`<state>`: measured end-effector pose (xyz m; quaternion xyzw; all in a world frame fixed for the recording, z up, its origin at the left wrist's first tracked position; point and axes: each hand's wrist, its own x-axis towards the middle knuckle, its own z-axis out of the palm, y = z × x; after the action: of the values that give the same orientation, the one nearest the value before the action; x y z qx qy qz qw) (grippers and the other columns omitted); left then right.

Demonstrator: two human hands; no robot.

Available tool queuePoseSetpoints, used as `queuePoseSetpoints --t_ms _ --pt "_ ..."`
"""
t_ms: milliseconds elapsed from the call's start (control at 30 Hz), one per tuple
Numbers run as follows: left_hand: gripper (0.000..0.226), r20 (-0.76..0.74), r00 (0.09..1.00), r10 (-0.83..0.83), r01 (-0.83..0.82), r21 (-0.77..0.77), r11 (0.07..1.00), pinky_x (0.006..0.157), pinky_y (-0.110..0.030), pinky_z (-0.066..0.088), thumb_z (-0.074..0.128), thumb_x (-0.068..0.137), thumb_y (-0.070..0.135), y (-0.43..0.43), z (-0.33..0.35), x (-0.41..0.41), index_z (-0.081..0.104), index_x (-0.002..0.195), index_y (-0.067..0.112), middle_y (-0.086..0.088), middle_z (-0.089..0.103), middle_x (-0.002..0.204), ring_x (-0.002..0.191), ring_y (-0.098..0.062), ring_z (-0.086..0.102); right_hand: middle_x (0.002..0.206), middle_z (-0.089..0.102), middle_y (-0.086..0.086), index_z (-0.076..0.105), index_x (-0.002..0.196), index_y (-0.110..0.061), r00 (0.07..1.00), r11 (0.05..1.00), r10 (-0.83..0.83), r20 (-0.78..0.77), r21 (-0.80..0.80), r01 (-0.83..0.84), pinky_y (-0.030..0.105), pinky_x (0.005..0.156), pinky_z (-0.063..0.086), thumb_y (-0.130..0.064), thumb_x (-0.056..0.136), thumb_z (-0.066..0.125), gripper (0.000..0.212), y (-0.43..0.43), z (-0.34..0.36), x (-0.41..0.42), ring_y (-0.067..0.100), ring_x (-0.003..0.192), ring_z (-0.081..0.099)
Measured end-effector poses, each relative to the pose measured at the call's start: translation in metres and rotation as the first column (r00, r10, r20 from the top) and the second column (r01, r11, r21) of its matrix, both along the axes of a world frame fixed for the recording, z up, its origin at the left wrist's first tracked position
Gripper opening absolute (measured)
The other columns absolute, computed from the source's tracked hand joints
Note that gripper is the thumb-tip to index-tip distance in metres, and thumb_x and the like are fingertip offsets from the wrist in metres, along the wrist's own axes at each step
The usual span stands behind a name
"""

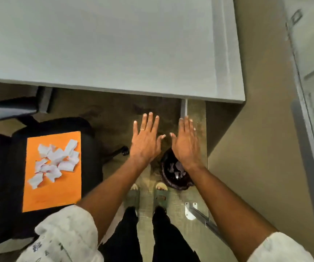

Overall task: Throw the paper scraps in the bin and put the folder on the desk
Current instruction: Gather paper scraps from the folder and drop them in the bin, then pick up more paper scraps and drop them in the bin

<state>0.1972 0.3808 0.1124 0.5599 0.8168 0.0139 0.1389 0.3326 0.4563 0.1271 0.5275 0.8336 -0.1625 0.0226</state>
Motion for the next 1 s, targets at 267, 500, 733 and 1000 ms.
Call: queuePoseSetpoints --t_ms 267,500,733,1000 --pt "0.071 0.000 0.962 0.274 -0.274 0.045 0.961 0.128 -0.058 0.008 0.025 0.105 0.050 -0.059 0.054 -0.086 0.002 0.163 0.018 -0.008 -0.005 0.172 0.160 -0.027 -0.007 0.170 0.004 0.010 0.016 0.161 -0.013 0.968 0.969 0.247 -0.040 0.031 -0.246 0.046 0.128 0.014 -0.044 0.107 0.034 0.065 -0.041 0.042 -0.108 0.027 0.158 0.003" --pt "0.071 0.003 0.818 0.576 -0.576 0.012 0.818 0.127 -0.055 0.007 0.031 0.106 0.051 -0.153 0.048 -0.147 0.006 0.164 0.019 -0.007 -0.001 0.172 0.160 -0.024 -0.004 0.170 0.010 0.011 0.022 0.160 -0.013 0.858 0.861 0.508 -0.077 0.008 -0.509 0.046 0.127 0.020 -0.040 0.106 0.038 0.062 -0.112 0.037 -0.202 0.029 0.158 0.009" --pt "0.070 0.026 0.615 0.788 -0.783 -0.093 0.615 0.125 -0.061 0.012 0.026 0.107 0.053 -0.251 0.017 -0.183 0.004 0.164 0.019 -0.009 -0.002 0.172 0.160 -0.029 -0.003 0.169 0.015 0.009 0.033 0.154 -0.016 0.690 0.689 0.722 -0.059 -0.036 -0.724 0.048 0.123 0.028 -0.038 0.105 0.045 0.055 -0.180 0.006 -0.267 0.032 0.157 0.012" --pt "0.070 0.089 0.483 0.871 -0.844 -0.217 0.490 0.125 -0.063 0.012 0.033 0.107 0.050 -0.310 -0.028 -0.200 0.004 0.164 0.022 -0.009 -0.004 0.172 0.159 -0.037 -0.005 0.169 0.015 0.010 0.033 0.155 -0.018 0.546 0.544 0.838 0.011 -0.107 -0.832 0.048 0.124 0.026 -0.038 0.103 0.052 0.060 -0.224 -0.041 -0.310 0.036 0.156 0.012"
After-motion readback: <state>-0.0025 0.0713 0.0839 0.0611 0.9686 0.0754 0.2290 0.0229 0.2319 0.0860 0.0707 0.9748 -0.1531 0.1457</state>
